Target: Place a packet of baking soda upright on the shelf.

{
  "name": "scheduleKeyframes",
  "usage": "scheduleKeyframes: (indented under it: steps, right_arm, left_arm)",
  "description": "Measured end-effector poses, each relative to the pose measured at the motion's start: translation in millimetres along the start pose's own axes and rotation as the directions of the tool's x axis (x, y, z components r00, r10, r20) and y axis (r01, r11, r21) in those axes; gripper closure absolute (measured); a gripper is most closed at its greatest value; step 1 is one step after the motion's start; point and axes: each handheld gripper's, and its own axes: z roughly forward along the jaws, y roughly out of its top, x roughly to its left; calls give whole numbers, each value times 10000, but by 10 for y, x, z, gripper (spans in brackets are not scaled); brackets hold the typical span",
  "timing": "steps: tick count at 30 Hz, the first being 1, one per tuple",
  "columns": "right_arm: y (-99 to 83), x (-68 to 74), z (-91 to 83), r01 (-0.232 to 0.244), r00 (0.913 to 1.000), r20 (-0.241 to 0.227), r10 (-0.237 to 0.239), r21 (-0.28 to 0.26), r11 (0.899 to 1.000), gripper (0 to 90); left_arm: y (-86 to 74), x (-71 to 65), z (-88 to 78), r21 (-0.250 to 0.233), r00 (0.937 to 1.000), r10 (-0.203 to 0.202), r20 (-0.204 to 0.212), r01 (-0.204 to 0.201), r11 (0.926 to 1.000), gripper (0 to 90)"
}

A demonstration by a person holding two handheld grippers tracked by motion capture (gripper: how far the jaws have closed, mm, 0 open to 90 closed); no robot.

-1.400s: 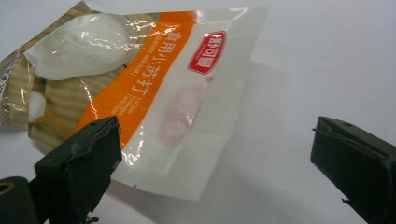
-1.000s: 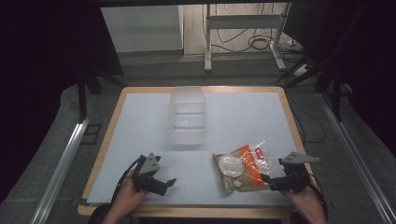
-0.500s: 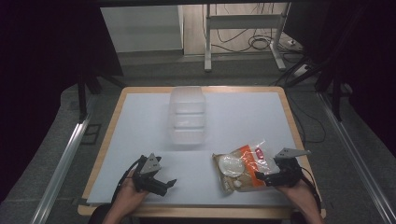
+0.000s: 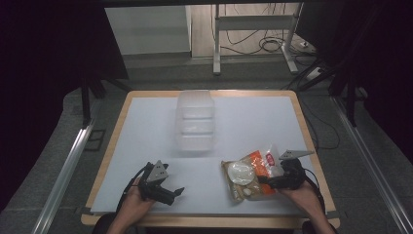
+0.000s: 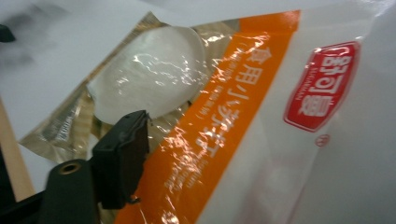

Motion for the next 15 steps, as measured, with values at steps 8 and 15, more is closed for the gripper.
scheduleKeyframes:
  steps: [8,15]
  right_arm:
    - [89,86,68,313,9994,-132,-310,289,9991,442]
    - [118,104,46,743,9968,268,-751,290,9968,748]
  left_arm:
    - [1,-2,2,25,10000,26,-5,-26,10000,1]
    - [6,-5,-7,-36,10000,66,-31,-66,10000,2]
